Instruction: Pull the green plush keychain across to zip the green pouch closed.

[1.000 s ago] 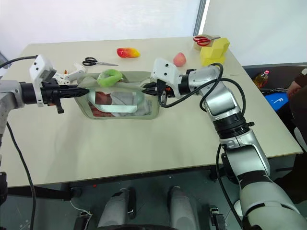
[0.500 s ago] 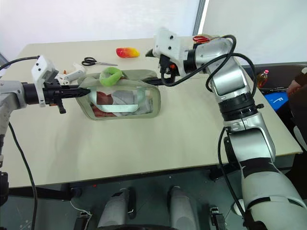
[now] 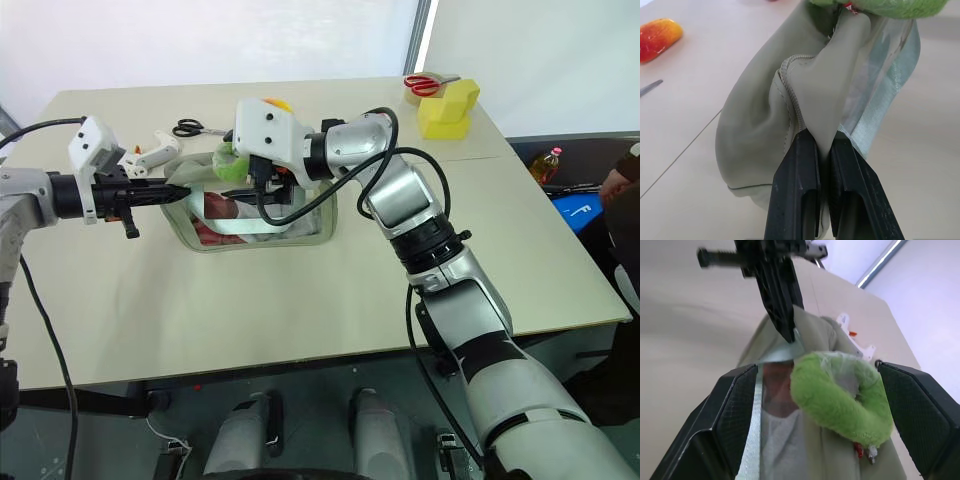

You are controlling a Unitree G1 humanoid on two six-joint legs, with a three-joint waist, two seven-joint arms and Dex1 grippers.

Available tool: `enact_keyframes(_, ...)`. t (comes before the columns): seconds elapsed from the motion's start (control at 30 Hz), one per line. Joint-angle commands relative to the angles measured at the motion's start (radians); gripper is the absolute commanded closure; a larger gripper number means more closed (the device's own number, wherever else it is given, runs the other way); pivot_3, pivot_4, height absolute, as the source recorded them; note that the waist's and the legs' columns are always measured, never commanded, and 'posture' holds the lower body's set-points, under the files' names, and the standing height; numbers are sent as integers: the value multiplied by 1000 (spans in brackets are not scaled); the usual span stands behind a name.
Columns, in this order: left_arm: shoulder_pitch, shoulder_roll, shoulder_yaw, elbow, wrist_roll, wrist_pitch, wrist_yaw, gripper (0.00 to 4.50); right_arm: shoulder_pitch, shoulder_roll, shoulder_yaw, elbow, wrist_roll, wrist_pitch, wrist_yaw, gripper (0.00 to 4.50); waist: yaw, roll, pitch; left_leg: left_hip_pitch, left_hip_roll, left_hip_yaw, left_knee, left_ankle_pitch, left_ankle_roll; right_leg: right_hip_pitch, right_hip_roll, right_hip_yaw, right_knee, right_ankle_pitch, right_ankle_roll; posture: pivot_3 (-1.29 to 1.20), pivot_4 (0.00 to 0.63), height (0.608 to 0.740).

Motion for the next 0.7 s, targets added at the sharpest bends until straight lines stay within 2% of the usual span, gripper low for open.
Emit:
enact_keyframes(0.03, -19, 9, 21, -33, -3, -6, 5, 4500, -35, 6, -8, 40, -32, -74, -23, 508, -1, 0, 0, 0, 0, 0, 0, 0, 0, 0, 0, 0, 0, 0, 0, 0, 150, 740)
enact_keyframes(0.13, -17, 8, 22, -37, -4, -3, 7, 4500, -44, 12, -22, 61, -32, -86, -27, 1381, -1, 0, 0, 0, 0, 0, 0, 0, 0, 0, 0, 0, 0, 0, 0, 0, 150, 740)
enact_keyframes(0.33, -16, 3, 19, -41, -3, 0, 12, 4500, -43, 4, -58, 30, -5, -55, -25, 4436, -1, 0, 0, 0, 0, 0, 0, 0, 0, 0, 0, 0, 0, 0, 0, 0, 150, 740)
enact_keyframes(0.57, -22, -1, 14, -36, 0, -3, 12, 4500, -21, -57, -163, -180, 124, 214, 1, 4436, 2, 0, 0, 0, 0, 0, 0, 0, 0, 0, 0, 0, 0, 0, 0, 0, 150, 740)
enact_keyframes(0.7, -25, -5, 9, -28, 4, -9, 12, 4500, -16, -127, -224, -190, 132, 309, -58, 4436, 3, 0, 0, 0, 0, 0, 0, 0, 0, 0, 0, 0, 0, 0, 0, 0, 150, 740)
